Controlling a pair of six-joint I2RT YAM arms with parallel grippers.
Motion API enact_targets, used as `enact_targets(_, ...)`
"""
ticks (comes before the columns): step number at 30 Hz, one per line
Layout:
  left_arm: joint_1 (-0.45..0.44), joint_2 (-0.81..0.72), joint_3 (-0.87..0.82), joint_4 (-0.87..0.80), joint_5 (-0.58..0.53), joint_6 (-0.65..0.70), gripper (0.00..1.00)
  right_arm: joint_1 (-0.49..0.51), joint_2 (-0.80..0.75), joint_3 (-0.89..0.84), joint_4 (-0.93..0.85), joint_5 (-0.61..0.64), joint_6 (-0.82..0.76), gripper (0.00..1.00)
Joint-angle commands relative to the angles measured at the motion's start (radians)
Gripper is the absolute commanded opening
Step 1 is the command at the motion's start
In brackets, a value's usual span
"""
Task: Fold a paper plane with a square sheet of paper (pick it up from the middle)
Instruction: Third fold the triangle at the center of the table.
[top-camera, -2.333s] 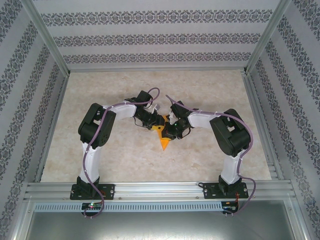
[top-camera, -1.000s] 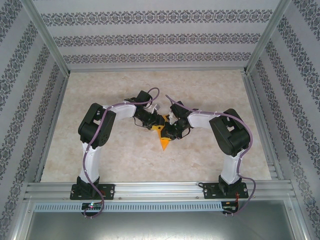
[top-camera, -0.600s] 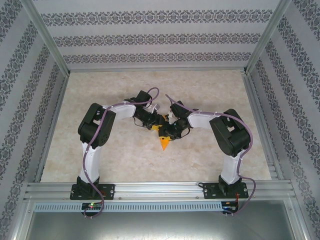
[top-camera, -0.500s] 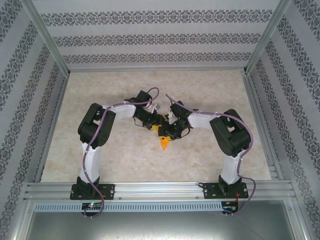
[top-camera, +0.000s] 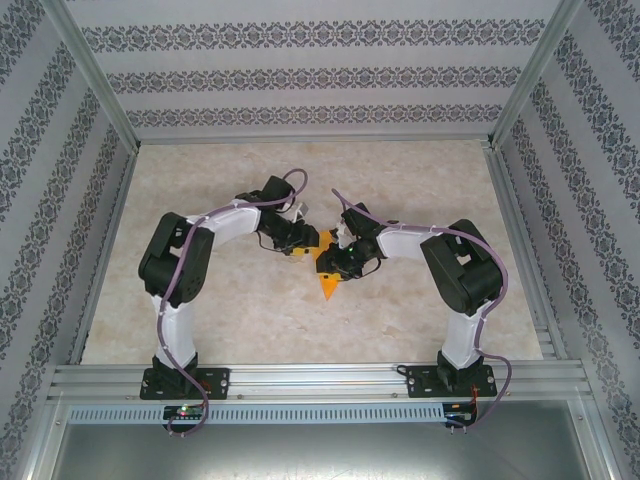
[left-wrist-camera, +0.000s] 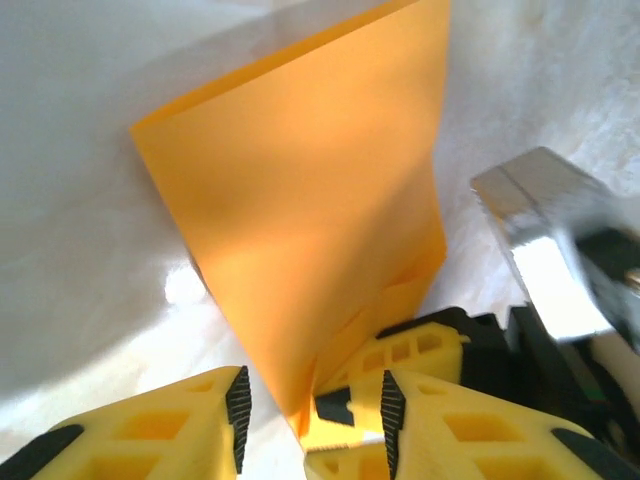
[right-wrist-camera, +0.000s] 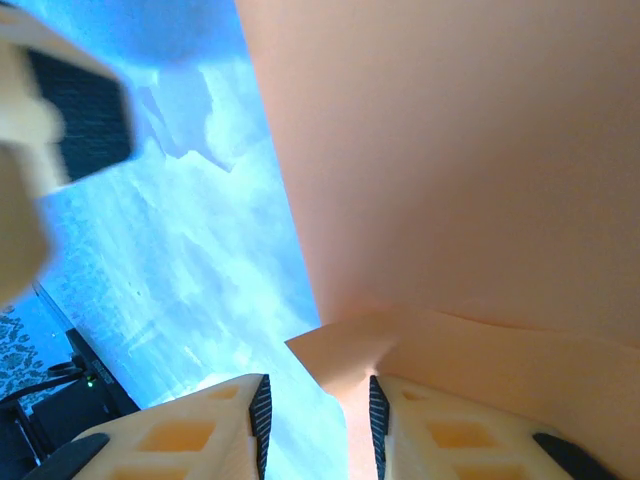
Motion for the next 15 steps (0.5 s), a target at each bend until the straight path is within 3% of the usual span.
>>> enact_targets(1,0.001,-0.05,-0.029,-0.048,0.007,0.027,0.39,-0.005,0.025,-0.038,-0.008,0.081,-0.005,0.33)
enact_targets(5,-0.005,-0.058,-0.053,-0.015,0.052,0.004,0.25,-0.006,0.02,-0.048,0.005,0.076,-0.004,0.27)
enact_targets(15,-0.045,-0.013,-0.063,0.049,0.103,-0.033,0.14,-0.009,0.012,-0.056,0.013,0.063,-0.013,0.26)
